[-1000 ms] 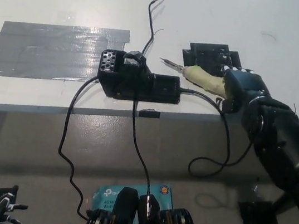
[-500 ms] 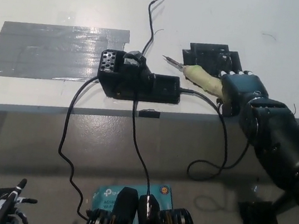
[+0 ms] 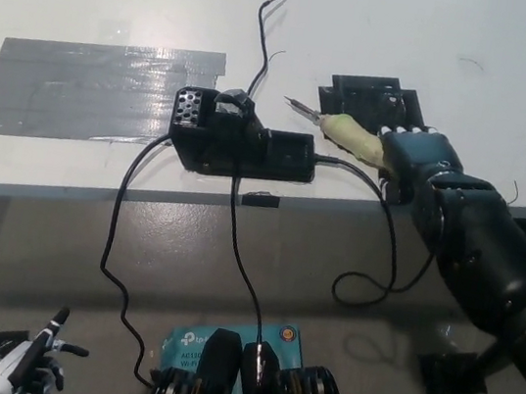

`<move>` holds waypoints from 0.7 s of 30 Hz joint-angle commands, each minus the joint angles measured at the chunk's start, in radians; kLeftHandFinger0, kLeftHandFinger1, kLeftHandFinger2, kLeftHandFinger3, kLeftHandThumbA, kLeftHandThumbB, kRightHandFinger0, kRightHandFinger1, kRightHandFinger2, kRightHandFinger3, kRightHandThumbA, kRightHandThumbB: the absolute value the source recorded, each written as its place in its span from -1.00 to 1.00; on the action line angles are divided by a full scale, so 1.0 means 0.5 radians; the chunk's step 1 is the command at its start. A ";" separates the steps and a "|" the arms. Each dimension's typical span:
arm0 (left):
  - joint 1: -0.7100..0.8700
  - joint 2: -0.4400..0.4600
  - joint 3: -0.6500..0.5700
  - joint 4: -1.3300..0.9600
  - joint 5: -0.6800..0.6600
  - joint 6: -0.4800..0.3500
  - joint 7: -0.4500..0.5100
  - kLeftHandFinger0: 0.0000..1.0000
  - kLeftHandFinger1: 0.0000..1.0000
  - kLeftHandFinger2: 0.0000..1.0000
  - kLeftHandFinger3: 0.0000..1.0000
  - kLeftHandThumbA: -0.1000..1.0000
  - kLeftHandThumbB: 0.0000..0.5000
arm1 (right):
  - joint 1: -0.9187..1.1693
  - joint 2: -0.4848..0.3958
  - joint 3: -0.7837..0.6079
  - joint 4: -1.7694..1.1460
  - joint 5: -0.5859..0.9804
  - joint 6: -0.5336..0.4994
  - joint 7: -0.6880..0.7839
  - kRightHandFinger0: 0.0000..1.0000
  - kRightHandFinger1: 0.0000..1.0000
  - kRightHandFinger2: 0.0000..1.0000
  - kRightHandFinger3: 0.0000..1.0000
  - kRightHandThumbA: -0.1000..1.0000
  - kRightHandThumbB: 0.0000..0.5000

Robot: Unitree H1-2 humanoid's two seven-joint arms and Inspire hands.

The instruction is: The robot uses its right hand to grab and lift the soldering gun kept on the middle of the table and puts it in its base

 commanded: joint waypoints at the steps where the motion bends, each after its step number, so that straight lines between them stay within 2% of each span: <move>1: -0.027 0.002 -0.015 -0.056 0.004 -0.078 -0.056 -1.00 -0.98 -0.64 0.04 1.00 1.00 | -0.130 0.030 -0.057 0.044 -0.001 -0.014 -0.017 0.49 0.20 0.61 1.00 -0.18 0.47; 2: -0.028 0.004 -0.022 -0.053 0.007 -0.088 -0.057 -1.00 -0.97 -0.61 0.02 1.00 1.00 | -0.132 0.035 -0.049 0.058 -0.010 -0.018 -0.003 -0.64 -0.55 0.01 1.00 -0.44 0.02; 3: -0.032 0.012 -0.044 -0.044 0.033 -0.123 -0.060 -1.00 -1.00 -0.60 0.04 1.00 1.00 | -0.127 0.042 -0.041 0.076 -0.018 -0.012 0.008 -0.98 -0.87 -0.35 1.00 -0.98 -0.49; 4: -0.040 0.015 -0.057 -0.031 0.044 -0.142 -0.064 -1.00 -1.00 -0.61 0.06 1.00 1.00 | -0.117 0.039 -0.047 0.069 -0.015 -0.009 0.016 -1.00 -0.87 -0.37 1.00 -1.00 -0.76; 5: -0.045 0.015 -0.062 -0.021 0.045 -0.150 -0.066 -1.00 -1.00 -0.62 0.05 1.00 1.00 | -0.108 0.033 -0.054 0.055 -0.007 -0.008 0.024 -1.00 -0.86 -0.37 1.00 -1.00 -0.83; 6: -0.049 0.014 -0.066 -0.015 0.036 -0.154 -0.071 -1.00 -1.00 -0.62 0.01 1.00 1.00 | -0.097 0.023 -0.050 0.037 -0.011 -0.012 0.039 -1.00 -0.68 -0.12 1.00 -1.00 -0.85; 7: -0.046 0.014 -0.065 -0.030 0.028 -0.131 -0.071 -1.00 -1.00 -0.63 0.00 1.00 1.00 | -0.103 0.018 -0.019 0.055 -0.041 -0.020 0.049 -0.84 -0.34 0.10 0.54 -1.00 -0.34; 8: -0.048 0.012 -0.064 -0.034 0.026 -0.118 -0.068 -1.00 -1.00 -0.65 -0.01 1.00 1.00 | -0.107 0.020 0.002 0.087 -0.067 -0.007 0.052 -0.45 0.12 0.39 0.15 -1.00 -0.07; 9: -0.049 0.012 -0.064 -0.035 0.026 -0.114 -0.067 -1.00 -1.00 -0.65 -0.02 1.00 1.00 | -0.108 0.022 0.010 0.101 -0.077 -0.001 0.053 -0.26 0.23 0.43 -0.03 -1.00 -0.03; 10: -0.048 0.014 -0.067 -0.036 0.027 -0.118 -0.075 -1.00 -1.00 -0.64 0.01 1.00 1.00 | -0.101 0.015 0.029 0.102 -0.106 -0.009 0.033 -0.61 -0.32 -0.18 0.29 -0.94 -0.39; 11: -0.047 0.019 -0.072 -0.039 0.028 -0.124 -0.086 -1.00 -1.00 -0.63 0.01 1.00 1.00 | -0.091 0.005 0.058 0.102 -0.147 -0.021 0.003 -0.77 -0.52 -0.29 0.36 -0.93 -0.46; 12: -0.038 0.025 -0.078 -0.043 0.034 -0.131 -0.089 -1.00 -0.99 -0.62 0.02 1.00 1.00 | -0.079 0.006 0.076 0.090 -0.172 0.017 0.004 -0.64 -0.42 -0.29 0.47 -0.88 -0.77; 13: -0.040 0.025 -0.082 -0.036 0.037 -0.135 -0.094 -1.00 -0.98 -0.61 0.02 1.00 1.00 | -0.070 0.001 0.080 0.085 -0.181 0.028 -0.002 -0.34 -0.17 -0.17 0.68 -0.83 -0.98; 14: -0.041 0.027 -0.087 -0.031 0.040 -0.140 -0.101 -1.00 -0.98 -0.58 0.04 1.00 1.00 | -0.058 -0.006 0.091 0.093 -0.202 0.030 -0.032 -0.58 -0.38 -0.34 0.48 -0.72 -1.00; 15: -0.042 0.028 -0.089 -0.033 0.040 -0.140 -0.104 -1.00 -1.00 -0.59 0.03 1.00 1.00 | -0.052 -0.017 0.092 0.100 -0.201 0.019 -0.030 -0.91 -0.49 -0.33 0.50 -0.66 -1.00; 16: -0.043 0.029 -0.089 -0.033 0.039 -0.142 -0.106 -1.00 -1.00 -0.60 0.02 1.00 1.00 | -0.048 -0.022 0.090 0.096 -0.203 0.019 -0.029 -0.98 -0.50 -0.21 0.88 -0.66 -1.00; 17: -0.039 0.034 -0.087 -0.036 0.037 -0.146 -0.108 -1.00 -1.00 -0.60 0.01 1.00 1.00 | -0.044 -0.022 0.089 0.094 -0.207 0.018 -0.030 -1.00 -0.48 -0.14 1.00 -0.65 -1.00; 18: -0.032 0.034 -0.086 -0.056 0.035 -0.136 -0.110 -1.00 -1.00 -0.64 0.02 1.00 1.00 | -0.026 -0.045 0.099 0.064 -0.229 0.048 -0.007 -1.00 -0.58 -0.01 0.91 -0.70 -1.00; 19: -0.028 0.035 -0.080 -0.060 0.020 -0.128 -0.125 -1.00 -1.00 -0.63 0.01 1.00 1.00 | -0.018 -0.050 0.101 0.068 -0.240 0.054 -0.015 -1.00 -0.52 0.18 0.83 -0.80 -1.00; 20: -0.029 0.038 -0.079 -0.047 0.021 -0.136 -0.126 -1.00 -1.00 -0.62 0.00 1.00 1.00 | -0.009 -0.048 0.098 0.091 -0.250 0.056 -0.055 -1.00 -0.43 0.32 0.83 -0.82 -1.00; 21: -0.026 0.043 -0.080 -0.057 0.024 -0.140 -0.131 -1.00 -0.99 -0.62 0.00 1.00 1.00 | -0.002 -0.055 0.101 0.077 -0.269 0.058 -0.070 -1.00 -0.42 0.33 0.75 -0.83 -1.00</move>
